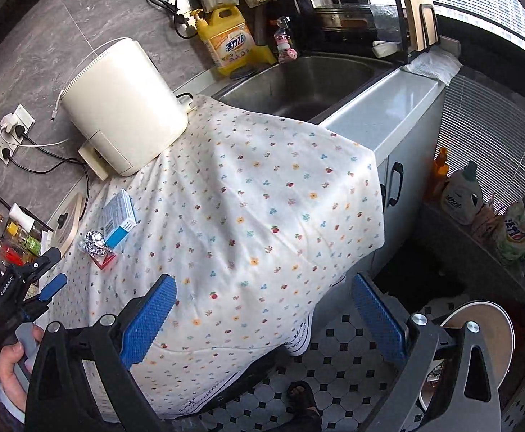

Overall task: Collect trash
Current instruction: 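Move the left gripper back to the foil ball on the counter, then grasp the foil ball with the left gripper while the right grasps the red wrapper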

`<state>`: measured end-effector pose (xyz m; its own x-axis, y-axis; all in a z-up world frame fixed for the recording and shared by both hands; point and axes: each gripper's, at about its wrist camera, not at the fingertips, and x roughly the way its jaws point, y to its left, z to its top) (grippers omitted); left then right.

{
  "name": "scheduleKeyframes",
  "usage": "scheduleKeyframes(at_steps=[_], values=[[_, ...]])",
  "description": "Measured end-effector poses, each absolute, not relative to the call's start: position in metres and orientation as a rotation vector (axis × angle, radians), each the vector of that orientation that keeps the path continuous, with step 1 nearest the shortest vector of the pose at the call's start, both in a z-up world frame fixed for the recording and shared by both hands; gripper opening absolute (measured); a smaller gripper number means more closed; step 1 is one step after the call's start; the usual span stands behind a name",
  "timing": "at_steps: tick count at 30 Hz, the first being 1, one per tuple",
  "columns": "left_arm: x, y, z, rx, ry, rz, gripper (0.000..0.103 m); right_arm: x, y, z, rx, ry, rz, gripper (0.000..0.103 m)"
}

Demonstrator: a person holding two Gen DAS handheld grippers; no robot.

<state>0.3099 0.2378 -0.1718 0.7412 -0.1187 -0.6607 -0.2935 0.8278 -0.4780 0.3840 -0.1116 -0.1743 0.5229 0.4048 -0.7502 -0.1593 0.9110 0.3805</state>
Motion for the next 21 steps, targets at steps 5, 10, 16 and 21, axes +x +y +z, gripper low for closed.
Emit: scheduleKeyframes(at_steps=[5,10,16,21], values=[[0.327,0.271,-0.182,-0.615,0.756,0.117,0.07,0.387,-0.084,-0.172,0.258,0.964,0.339,0.095],[0.349,0.289,-0.198,-0.634,0.777,0.114,0.058,0.387,-0.077,-0.173,0.238,0.971,0.3,0.095],[0.365,0.296,-0.222,-0.668,0.832,0.11,0.045,0.387,-0.08,-0.177,0.229,0.99,0.257,0.095],[0.356,0.3,-0.22,-0.69,0.799,0.114,0.033,0.39,-0.066,-0.174,0.216,0.986,0.274,0.095]])
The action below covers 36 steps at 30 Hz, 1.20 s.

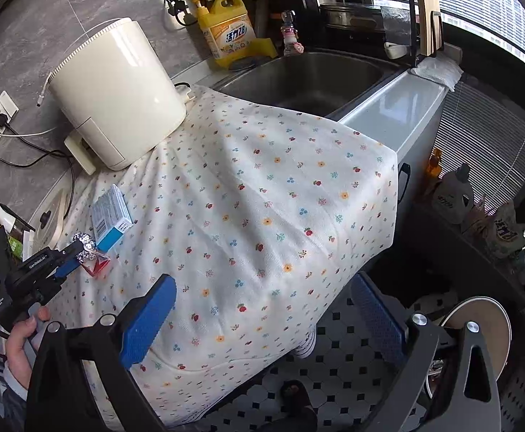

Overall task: Collect trash
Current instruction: 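Grasp the foil ball with the left gripper while the right grasps the red wrapper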

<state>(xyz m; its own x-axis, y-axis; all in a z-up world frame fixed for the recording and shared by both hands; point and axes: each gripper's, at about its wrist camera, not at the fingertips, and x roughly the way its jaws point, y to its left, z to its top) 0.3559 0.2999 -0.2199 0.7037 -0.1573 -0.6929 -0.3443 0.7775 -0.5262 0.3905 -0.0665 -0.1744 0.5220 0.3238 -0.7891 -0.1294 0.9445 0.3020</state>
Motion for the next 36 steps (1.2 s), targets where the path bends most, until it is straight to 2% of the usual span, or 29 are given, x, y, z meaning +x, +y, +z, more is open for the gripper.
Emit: scheduleKeyframes(at_steps=[7,12,32,34,36], values=[[0.326,0.317,-0.208,-0.695,0.762,0.143,0.033,0.398,-0.018,-0.174,0.174,0.994,0.386,0.095],[0.299,0.333,-0.206,-0.681,0.743,0.189,0.034,0.403,0.029,-0.174,0.129,1.013,0.486,0.09],[0.231,0.379,-0.221,-0.742,0.735,0.313,0.034,0.422,0.195,-0.205,-0.044,1.081,0.551,0.091],[0.231,0.378,-0.221,-0.744,0.736,0.311,0.034,0.425,0.199,-0.21,-0.064,1.088,0.521,0.089],[0.23,0.377,-0.219,-0.74,0.729,0.308,0.034,0.424,0.198,-0.212,-0.081,1.092,0.497,0.08]])
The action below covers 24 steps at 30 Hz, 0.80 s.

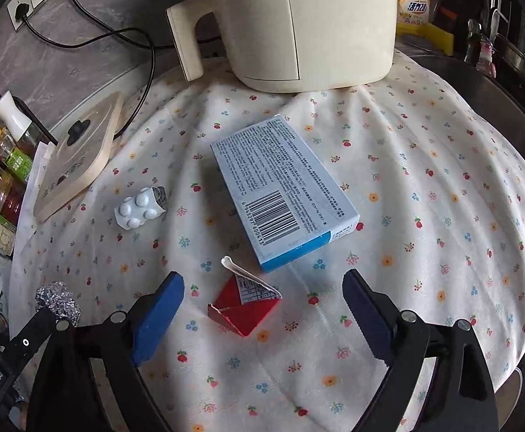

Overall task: Collect trash
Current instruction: 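Grasp the foil ball with the left gripper while the right grasps the red wrapper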

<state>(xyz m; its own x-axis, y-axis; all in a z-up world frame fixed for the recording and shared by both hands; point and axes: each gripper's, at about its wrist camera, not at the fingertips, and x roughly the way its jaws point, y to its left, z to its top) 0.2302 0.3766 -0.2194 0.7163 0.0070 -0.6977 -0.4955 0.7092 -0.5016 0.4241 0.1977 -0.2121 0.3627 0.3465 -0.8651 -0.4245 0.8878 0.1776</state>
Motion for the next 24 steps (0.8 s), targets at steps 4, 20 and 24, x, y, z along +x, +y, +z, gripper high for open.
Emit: scheduleKeyframes(at_steps=[4,20,24], values=[[0.23,0.374,-0.218,-0.746,0.717,0.299,0.034,0.418,0.183,-0.214,-0.089,1.103,0.524,0.057],[0.259,0.315,-0.206,-0.683,0.735,0.202,0.034,0.408,0.098,-0.191,0.032,1.043,0.583,0.003],[0.269,0.291,-0.203,-0.657,0.749,0.179,0.034,0.408,0.07,-0.191,0.061,1.038,0.574,0.003]])
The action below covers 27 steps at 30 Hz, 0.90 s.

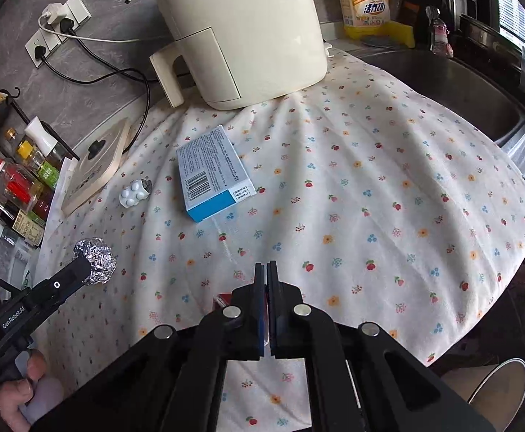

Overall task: Collect trash
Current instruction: 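Grasp the foil ball with the left gripper while the right grasps the red wrapper, then carry foil ball and red wrapper over the bin and open both grippers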

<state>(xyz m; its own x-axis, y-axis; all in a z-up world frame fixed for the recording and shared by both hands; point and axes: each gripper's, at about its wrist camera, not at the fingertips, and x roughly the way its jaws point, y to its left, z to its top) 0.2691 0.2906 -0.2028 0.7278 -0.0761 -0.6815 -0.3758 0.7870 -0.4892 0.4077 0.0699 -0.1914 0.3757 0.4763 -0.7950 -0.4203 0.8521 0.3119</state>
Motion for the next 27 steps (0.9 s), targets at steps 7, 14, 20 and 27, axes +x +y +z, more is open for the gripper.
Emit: scheduleKeyframes(at_steps=[7,14,20,27], values=[[0.271,0.257,-0.197,-0.63,0.764,0.164,0.034,0.402,0.032,-0.186,0.099,0.996,0.594,0.003],[0.272,0.228,-0.194,-0.605,0.793,0.131,0.034,0.397,-0.006,-0.189,0.169,1.011,0.559,0.002],[0.291,0.177,-0.194,-0.58,0.816,0.04,0.034,0.39,-0.074,-0.189,0.202,1.003,0.463,0.003],[0.32,0.089,-0.198,-0.512,0.873,-0.117,0.034,0.375,-0.195,-0.199,0.285,1.002,0.262,0.003]])
